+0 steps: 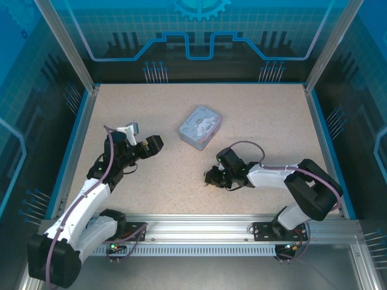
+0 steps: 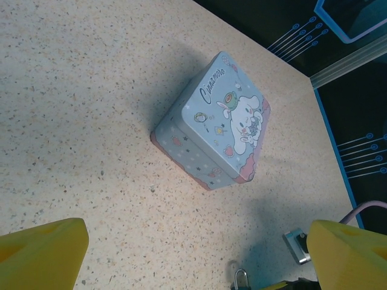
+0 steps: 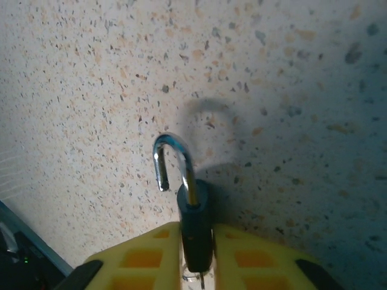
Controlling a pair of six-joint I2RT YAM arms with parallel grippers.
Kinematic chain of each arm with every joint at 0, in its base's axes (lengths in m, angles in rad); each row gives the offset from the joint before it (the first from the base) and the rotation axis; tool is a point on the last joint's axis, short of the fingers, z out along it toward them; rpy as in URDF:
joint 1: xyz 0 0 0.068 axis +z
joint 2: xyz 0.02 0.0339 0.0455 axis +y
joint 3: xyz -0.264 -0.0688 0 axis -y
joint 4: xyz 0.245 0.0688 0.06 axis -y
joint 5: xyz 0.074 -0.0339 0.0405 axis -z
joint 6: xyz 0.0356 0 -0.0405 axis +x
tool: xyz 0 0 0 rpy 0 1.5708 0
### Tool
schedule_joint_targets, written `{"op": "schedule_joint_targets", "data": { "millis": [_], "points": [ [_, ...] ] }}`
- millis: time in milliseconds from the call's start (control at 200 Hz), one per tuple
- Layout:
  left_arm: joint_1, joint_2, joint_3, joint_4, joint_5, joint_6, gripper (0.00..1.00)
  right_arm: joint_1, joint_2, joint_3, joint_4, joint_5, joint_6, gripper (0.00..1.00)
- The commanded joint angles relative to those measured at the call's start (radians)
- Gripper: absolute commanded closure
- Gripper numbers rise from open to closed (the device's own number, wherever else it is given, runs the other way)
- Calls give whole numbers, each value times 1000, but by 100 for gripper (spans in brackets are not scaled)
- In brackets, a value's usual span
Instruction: Unlock the padlock with the key
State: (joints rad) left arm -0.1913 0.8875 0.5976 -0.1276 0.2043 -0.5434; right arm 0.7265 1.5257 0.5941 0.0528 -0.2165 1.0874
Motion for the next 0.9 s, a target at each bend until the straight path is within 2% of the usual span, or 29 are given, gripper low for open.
{"op": "schedule_joint_targets", "data": {
  "millis": [0, 155, 415, 520, 645, 760, 850, 895],
  "points": [
    [11, -22, 31, -48, -17, 19, 5, 8, -19, -2, -23, 34, -4, 75],
    [19, -33, 67, -91, -30, 36, 5, 0, -113, 3, -128, 90, -62, 59],
    [37, -52, 117, -135, -83, 51, 1, -67, -325, 92, -464, 278, -267, 46],
    [39, -73, 114, -151, -182, 56, 1, -133, -413, 144, -555, 351, -342, 41],
    [41, -146, 117, -200, -296, 88, 1, -234, -520, 183, -582, 405, -411, 32],
    [41, -241, 89, -202, -389, 118, 1, -336, -600, 190, -573, 440, -477, 19],
    [41, -289, 73, -226, -493, 141, 1, -407, -644, 189, -564, 471, -529, 1],
    [41, -301, 64, -230, -530, 160, 1, -443, -660, 181, -558, 483, -554, 0]
  ]
}}
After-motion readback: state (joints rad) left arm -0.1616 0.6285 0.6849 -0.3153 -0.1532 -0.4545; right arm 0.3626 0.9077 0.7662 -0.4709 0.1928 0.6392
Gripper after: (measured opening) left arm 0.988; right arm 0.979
